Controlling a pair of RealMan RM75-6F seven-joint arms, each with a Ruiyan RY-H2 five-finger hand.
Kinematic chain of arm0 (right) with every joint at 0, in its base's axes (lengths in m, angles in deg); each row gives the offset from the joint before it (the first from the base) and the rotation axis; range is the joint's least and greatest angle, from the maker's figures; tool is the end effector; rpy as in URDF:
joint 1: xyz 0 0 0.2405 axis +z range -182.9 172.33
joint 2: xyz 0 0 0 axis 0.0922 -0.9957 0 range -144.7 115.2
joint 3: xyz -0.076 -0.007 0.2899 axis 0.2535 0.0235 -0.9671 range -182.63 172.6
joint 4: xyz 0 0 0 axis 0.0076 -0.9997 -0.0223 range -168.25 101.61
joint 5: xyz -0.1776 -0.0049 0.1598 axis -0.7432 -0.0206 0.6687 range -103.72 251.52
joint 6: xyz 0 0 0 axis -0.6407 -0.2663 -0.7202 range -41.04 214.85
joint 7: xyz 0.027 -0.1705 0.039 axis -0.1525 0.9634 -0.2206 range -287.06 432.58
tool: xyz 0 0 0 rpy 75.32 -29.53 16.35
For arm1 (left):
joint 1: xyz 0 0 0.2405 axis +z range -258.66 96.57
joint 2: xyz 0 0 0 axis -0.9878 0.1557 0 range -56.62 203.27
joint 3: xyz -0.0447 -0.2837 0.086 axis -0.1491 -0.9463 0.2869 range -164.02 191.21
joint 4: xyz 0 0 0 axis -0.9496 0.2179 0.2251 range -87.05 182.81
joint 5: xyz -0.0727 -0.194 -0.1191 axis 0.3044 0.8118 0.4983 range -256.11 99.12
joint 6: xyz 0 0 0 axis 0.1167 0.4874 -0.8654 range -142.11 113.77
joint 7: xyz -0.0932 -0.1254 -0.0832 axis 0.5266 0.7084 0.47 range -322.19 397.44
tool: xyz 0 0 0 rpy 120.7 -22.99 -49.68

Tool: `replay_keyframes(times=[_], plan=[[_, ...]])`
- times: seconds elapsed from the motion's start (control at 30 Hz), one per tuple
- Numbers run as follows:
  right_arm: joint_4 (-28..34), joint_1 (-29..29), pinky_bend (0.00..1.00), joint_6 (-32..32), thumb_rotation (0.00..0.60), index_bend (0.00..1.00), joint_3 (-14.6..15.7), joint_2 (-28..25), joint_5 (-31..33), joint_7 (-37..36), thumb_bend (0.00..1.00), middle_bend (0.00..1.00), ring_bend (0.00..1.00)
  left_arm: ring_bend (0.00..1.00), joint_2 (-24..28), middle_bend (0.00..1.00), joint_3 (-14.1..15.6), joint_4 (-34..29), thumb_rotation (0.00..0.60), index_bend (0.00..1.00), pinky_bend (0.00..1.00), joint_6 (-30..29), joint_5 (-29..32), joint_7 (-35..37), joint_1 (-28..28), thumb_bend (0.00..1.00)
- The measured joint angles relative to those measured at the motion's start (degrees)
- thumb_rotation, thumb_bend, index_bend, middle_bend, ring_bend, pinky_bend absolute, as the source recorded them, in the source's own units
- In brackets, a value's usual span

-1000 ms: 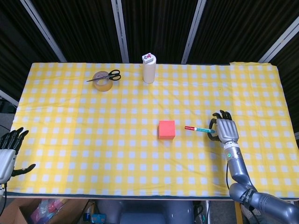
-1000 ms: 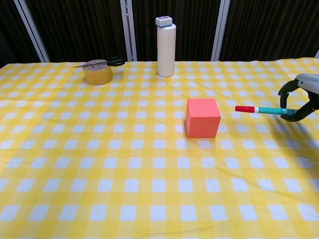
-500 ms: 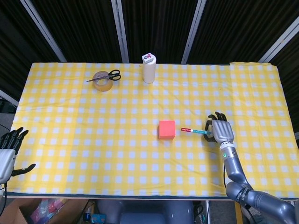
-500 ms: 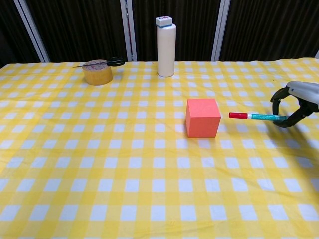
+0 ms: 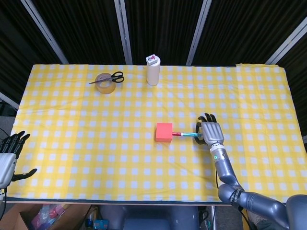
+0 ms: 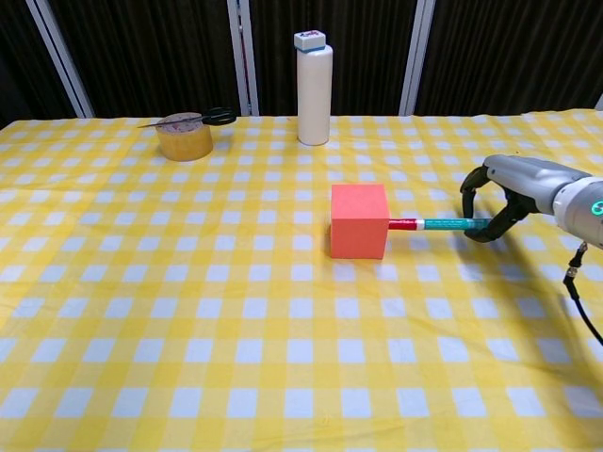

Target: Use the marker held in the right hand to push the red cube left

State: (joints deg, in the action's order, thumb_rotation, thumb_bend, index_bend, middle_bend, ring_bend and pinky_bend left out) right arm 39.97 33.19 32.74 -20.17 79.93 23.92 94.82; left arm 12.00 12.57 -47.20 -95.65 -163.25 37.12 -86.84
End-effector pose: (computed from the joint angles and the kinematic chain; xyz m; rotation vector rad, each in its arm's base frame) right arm -0.2479 -0.4332 -0.0607 1.5594 -1.1505 0.7730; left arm -0.3623 0.2167 0.1505 -1.4312 -0.9640 -0.8415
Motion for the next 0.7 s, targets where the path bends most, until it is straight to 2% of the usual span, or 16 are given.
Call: replay_keyframes(times=[0.37,0.7], plan=[[1.1,1.3,0.0,-2.1,0.6,0.63,0.2,1.6,2.6,4.7,0.49,0.22,0.02,0.0,0.3,0.0,0.1,-0.1,0.6,0.0,0.0,0.2,0.0,0.4,-0.1,0.0],[2.5,-0.2,0.0,-4.7,0.6,0.63,0.5,-0.2,5.4,6.4,0.49,0.22,0.02,0.0,0.3,0.0,0.3,-0.3,0.6,0.0,0.0,0.0,-0.4,0.3,0.0,0.0]])
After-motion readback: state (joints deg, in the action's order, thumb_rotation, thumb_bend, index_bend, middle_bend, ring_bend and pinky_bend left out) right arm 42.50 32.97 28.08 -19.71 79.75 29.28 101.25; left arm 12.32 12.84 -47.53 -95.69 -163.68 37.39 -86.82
